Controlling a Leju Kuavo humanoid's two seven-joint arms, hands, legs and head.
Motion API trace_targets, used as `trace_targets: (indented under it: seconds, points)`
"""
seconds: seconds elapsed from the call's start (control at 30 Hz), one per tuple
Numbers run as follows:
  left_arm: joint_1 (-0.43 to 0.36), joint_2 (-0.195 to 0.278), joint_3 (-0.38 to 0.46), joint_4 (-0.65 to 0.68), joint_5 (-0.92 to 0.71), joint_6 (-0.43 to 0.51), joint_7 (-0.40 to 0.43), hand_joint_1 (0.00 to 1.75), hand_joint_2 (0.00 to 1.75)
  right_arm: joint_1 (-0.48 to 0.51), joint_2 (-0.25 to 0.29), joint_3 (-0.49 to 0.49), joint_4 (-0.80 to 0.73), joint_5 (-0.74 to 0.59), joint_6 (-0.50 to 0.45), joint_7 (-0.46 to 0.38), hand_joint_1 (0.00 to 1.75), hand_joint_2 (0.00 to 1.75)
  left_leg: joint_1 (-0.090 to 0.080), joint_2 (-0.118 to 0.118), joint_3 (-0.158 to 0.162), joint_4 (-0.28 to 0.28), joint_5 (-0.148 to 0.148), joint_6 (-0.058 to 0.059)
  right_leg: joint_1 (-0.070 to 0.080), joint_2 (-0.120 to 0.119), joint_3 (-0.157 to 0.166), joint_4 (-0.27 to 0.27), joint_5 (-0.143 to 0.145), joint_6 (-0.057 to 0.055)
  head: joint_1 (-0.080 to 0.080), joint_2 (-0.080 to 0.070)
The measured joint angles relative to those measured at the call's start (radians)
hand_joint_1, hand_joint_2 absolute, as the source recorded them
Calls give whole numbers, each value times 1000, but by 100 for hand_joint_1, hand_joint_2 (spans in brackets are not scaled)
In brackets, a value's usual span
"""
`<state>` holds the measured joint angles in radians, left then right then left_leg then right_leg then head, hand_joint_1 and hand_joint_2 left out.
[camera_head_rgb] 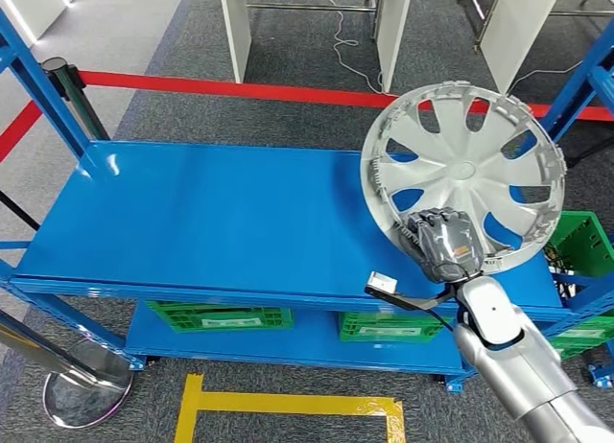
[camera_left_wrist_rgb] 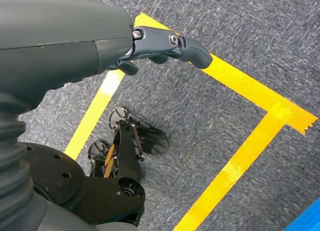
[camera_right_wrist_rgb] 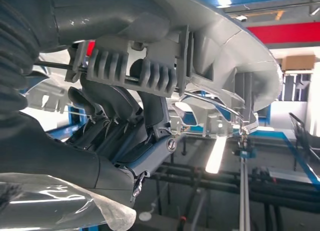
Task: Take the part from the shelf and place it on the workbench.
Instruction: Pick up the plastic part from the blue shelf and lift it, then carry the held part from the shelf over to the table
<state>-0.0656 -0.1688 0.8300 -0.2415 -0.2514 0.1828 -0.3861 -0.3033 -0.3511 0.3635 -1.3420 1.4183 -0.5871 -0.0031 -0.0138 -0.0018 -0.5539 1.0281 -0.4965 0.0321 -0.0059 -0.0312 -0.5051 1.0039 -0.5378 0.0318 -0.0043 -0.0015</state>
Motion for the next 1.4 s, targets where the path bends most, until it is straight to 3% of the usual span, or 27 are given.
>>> trace_targets:
  seconds: [0.4,0.8,1.0,1.07,1.17,1.2,1.23,1.27,1.33,1.4]
  points:
    - [4,-8,0,0,-18,-19,-30,0,175,27,-54,47,-98,-29,3,-32,175,175,0,0,0,0,0,0,0,0,-1,0,0,0,0,0]
    - [3,-11,0,2,-25,0,3,0,175,29,-59,88,-163,-114,-5,-73,175,175,0,0,-1,0,0,0,0,0,-1,0,0,0,0,0]
    - [3,-10,0,2,-35,-8,6,0,175,30,-60,97,-172,-133,-11,-95,175,175,-4,-1,0,-8,10,20,-5,0,-2,-6,5,17,0,0]
    - [1,-10,0,2,-37,-10,7,0,175,30,-62,98,-175,-141,-11,-101,175,175,2,-1,3,-26,23,29,-6,11,-24,33,-27,21,2,0]
    - [-1,-10,0,2,-40,-6,10,0,175,34,-66,100,-174,-152,-9,-107,175,175,4,-1,-2,-30,28,33,-8,27,-114,221,-111,28,5,0]
    - [0,-11,0,2,-41,-3,8,0,175,37,-66,101,-173,-157,-9,-108,175,175,5,-1,-2,-30,28,33,-10,28,-138,266,-116,32,5,0]
    - [0,-11,0,2,-41,0,7,0,175,41,-66,101,-173,-161,-7,-108,175,175,6,-2,-2,-28,28,32,-13,28,-145,274,-99,36,5,0]
    - [0,-11,0,2,-43,2,6,0,175,44,-67,102,-173,-166,-5,-109,175,175,9,-4,-3,-24,26,30,-17,27,-134,243,-64,40,5,0]
    - [-2,-10,1,2,-46,4,6,0,175,46,-71,102,-172,-174,2,-109,175,175,14,-8,-8,-10,19,17,-25,30,-80,123,7,52,6,0]
    - [-4,-8,1,2,-49,3,5,0,175,47,-75,103,-170,-177,8,-109,175,175,12,-14,-20,7,16,1,-27,37,-45,54,26,52,10,0]
